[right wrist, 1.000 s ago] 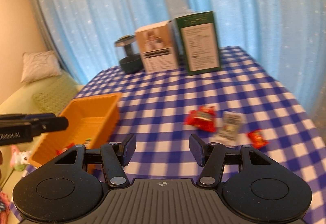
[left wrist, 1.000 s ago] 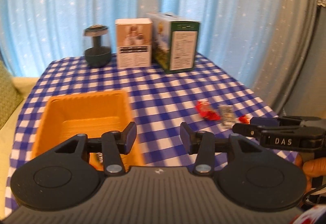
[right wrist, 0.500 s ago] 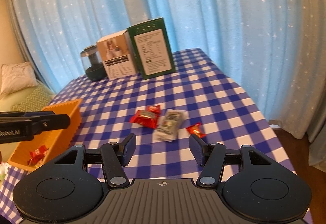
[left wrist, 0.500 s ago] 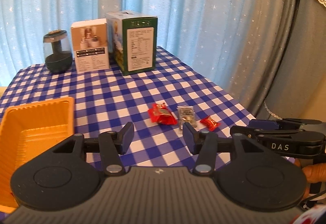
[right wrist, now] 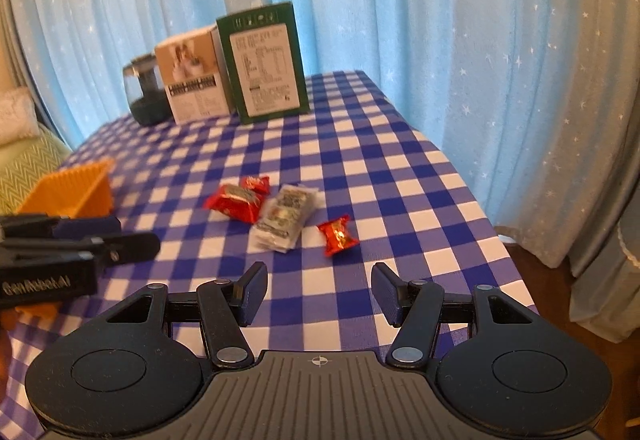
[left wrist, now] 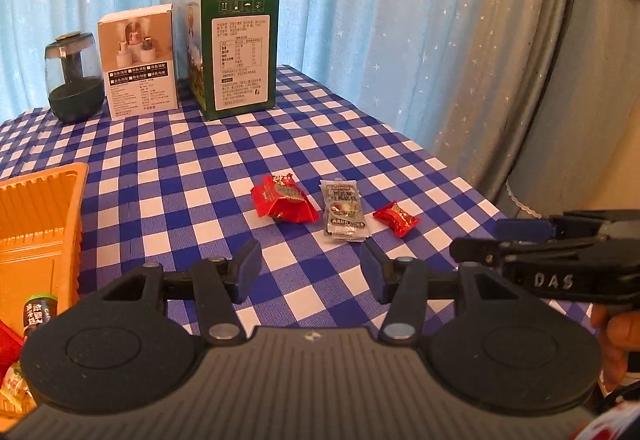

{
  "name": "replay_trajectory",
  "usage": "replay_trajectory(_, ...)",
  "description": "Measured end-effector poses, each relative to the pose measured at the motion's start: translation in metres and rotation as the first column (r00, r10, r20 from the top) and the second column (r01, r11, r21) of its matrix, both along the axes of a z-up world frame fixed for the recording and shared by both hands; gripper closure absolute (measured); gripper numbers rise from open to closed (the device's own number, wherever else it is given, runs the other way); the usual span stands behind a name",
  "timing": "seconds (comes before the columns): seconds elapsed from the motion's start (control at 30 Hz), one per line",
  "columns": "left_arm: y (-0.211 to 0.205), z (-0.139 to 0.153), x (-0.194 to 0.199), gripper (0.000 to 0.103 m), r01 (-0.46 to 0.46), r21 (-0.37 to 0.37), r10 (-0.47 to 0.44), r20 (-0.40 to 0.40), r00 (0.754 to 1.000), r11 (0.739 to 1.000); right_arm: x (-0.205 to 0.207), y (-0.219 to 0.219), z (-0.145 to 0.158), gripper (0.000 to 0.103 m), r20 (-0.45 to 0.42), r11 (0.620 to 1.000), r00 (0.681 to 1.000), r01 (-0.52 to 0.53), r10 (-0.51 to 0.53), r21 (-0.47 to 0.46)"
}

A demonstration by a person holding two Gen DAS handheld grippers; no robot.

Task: Organize snacks
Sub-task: 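Move both tools back from the tray toward the remaining snacks, then grasp the small red candy with the right tool while the left tool grasps the clear snack packet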

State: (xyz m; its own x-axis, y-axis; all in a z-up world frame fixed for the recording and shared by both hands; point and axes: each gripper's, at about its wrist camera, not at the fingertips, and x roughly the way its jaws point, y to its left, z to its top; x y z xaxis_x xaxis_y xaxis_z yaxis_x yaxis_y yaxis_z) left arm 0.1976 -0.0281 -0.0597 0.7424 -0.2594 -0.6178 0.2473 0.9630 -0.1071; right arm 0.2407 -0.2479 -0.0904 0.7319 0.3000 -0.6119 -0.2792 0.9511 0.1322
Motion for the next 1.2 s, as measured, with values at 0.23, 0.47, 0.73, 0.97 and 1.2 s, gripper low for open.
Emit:
replay_trajectory(0.23, -0.001, -0.008, 0.009, 0.046, 0.016, 0.019, -0.016, -0.009, 1.0, 1.0, 0.011, -0.003, -0.013, 0.045, -0.027, 1.0, 0.999, 0.022, -0.022, -0.014)
replay_trajectory(0.47, -0.011, -0.012, 0.02, 0.044, 0.038, 0.024, -0.038, -0.014, 0.999, 0.999, 0.021, -0.005, -0.015, 0.045, -0.037, 0.999, 0.999, 0.031, -0.032, -0.031)
replay_trajectory(0.73, -0.02, -0.016, 0.033, 0.036, 0.06, 0.027, -0.059, -0.017, 0.998, 0.998, 0.023, -0.01, -0.012, 0.045, -0.018, 0.998, 0.999, 0.039, -0.04, -0.053)
replay_trajectory(0.97, -0.019, -0.022, 0.046, 0.035, 0.055, 0.039, -0.054, -0.018, 0.998, 0.998, 0.048, -0.012, -0.018, 0.045, -0.008, 0.996, 1.0, -0.029, 0.028, -0.087)
replay_trajectory(1.2, -0.017, -0.03, 0.063, 0.039, 0.065, 0.024, -0.065, -0.032, 0.997, 0.998, 0.077, -0.004, -0.024, 0.046, -0.038, 0.991, 0.993, -0.117, 0.115, -0.067)
